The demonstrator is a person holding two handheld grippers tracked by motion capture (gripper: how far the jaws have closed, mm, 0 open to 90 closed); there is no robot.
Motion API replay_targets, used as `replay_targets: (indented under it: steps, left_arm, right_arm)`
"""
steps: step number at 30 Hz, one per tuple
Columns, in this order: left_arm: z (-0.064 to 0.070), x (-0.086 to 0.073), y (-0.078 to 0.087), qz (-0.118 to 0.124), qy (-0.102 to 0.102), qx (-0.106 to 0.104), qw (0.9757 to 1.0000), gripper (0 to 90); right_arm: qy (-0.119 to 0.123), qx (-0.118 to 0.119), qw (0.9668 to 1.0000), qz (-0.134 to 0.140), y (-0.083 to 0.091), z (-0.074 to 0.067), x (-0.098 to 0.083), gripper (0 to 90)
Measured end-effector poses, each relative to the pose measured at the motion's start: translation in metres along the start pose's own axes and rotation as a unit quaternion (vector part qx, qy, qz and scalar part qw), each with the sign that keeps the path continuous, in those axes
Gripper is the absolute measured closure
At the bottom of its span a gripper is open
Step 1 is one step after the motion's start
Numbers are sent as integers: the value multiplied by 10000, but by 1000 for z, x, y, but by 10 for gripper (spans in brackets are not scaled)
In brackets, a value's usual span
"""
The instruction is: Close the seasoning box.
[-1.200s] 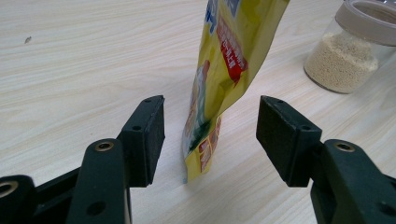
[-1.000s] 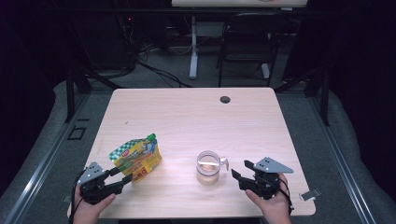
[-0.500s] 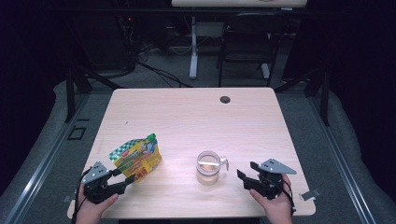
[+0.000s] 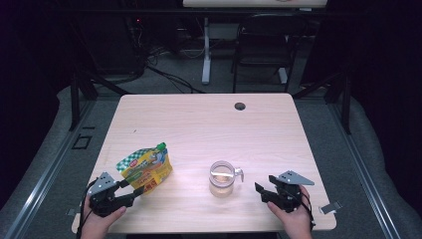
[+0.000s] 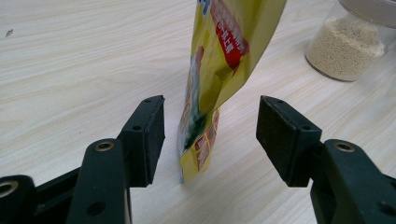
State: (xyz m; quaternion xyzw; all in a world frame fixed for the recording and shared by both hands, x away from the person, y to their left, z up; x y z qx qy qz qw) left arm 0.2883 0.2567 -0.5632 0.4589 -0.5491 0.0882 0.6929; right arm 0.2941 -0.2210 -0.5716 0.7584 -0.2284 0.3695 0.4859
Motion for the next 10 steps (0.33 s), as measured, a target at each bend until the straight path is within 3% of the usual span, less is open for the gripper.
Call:
replay_targets:
  steps: [10]
  left_arm:
    - [-2, 0, 1, 10, 48, -15, 10000, 424]
  right_arm:
    - [-12, -50, 10000, 60, -2, 4, 0, 368]
Point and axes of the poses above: each handheld gripper's, and its own axes: y roughly backward along the jaws, x roughly out of its top, z roughly to its right, the point moved 4 cm from there along -y, roughly forward along the jaws, and after that the axes turned 10 degrees about -y, right-handed, at the moved point
